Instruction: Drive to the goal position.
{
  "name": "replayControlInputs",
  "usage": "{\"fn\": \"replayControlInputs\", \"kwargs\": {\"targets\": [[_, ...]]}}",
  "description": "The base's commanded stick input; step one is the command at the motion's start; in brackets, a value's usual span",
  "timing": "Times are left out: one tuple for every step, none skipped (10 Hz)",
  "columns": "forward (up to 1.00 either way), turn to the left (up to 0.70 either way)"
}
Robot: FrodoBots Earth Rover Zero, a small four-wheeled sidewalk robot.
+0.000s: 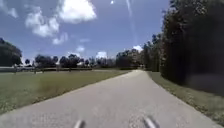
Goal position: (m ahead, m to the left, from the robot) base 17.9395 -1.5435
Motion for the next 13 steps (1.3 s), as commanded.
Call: {"fn": "replayControlInputs", "kwargs": {"targets": [[0.5, 0.0], [0.5, 0.0], [0.5, 0.0], [0.5, 0.0], [0.5, 0.0], [0.5, 0.0], [0.5, 0.0], [0.5, 0.0], [0.5, 0.0], [0.5, 0.0], [0.5, 0.0], [0.5, 0.0], [0.5, 0.0]]}}
